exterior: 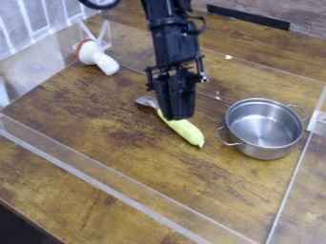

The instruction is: Move the green spoon to the left

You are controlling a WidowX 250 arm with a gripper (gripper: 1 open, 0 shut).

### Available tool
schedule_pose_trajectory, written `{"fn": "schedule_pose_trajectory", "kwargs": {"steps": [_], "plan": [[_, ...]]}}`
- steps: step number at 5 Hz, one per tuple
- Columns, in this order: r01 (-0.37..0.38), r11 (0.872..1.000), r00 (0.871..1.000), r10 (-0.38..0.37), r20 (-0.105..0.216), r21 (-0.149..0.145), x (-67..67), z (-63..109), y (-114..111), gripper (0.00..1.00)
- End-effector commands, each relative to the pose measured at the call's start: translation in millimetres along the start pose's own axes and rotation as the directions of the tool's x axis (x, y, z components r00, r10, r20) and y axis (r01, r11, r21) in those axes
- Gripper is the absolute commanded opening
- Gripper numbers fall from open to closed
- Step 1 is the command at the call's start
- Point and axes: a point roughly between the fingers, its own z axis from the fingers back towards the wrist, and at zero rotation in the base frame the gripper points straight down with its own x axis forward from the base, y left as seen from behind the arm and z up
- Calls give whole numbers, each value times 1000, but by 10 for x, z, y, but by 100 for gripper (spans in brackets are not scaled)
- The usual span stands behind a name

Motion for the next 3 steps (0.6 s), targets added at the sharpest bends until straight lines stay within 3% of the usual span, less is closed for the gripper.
{"fn": "schedule_pose_trajectory", "kwargs": {"steps": [1, 2, 3], "plan": [[14, 998, 997, -18, 73, 63, -60, 148, -114, 100], [-15, 997, 997, 8, 81, 80, -49, 94, -72, 100], [-52, 996, 995, 45, 92, 75, -25, 68, -37, 0]]}}
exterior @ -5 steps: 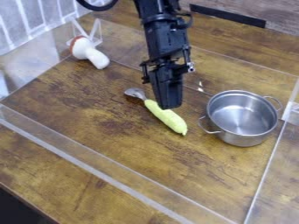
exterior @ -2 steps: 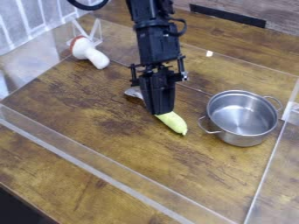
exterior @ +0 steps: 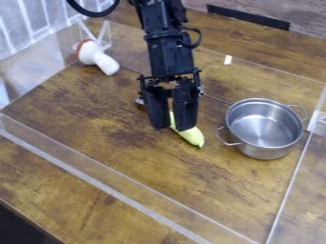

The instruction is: Move the green spoon to the left

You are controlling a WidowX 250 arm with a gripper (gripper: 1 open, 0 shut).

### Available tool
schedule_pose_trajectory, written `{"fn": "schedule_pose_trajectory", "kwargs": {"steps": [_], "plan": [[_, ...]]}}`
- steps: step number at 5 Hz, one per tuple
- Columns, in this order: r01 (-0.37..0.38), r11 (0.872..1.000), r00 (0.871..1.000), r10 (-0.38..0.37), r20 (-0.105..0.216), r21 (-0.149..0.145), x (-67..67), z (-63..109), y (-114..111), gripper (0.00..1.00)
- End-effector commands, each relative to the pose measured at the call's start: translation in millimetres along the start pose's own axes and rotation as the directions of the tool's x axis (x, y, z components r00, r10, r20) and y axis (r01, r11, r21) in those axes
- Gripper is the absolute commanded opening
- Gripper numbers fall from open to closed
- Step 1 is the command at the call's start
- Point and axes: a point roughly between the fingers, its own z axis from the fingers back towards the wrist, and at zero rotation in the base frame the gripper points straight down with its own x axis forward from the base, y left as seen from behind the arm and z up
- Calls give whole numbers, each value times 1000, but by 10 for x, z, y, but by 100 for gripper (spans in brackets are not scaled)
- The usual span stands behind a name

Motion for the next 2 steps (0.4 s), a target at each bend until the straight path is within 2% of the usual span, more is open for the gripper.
{"fn": "schedule_pose_trajectory", "kwargs": {"steps": [1, 2], "plan": [[6, 1000, 997, -8, 77, 25, -26, 199, -131, 0], [-30, 999, 995, 26, 92, 41, -11, 169, -99, 100]]}}
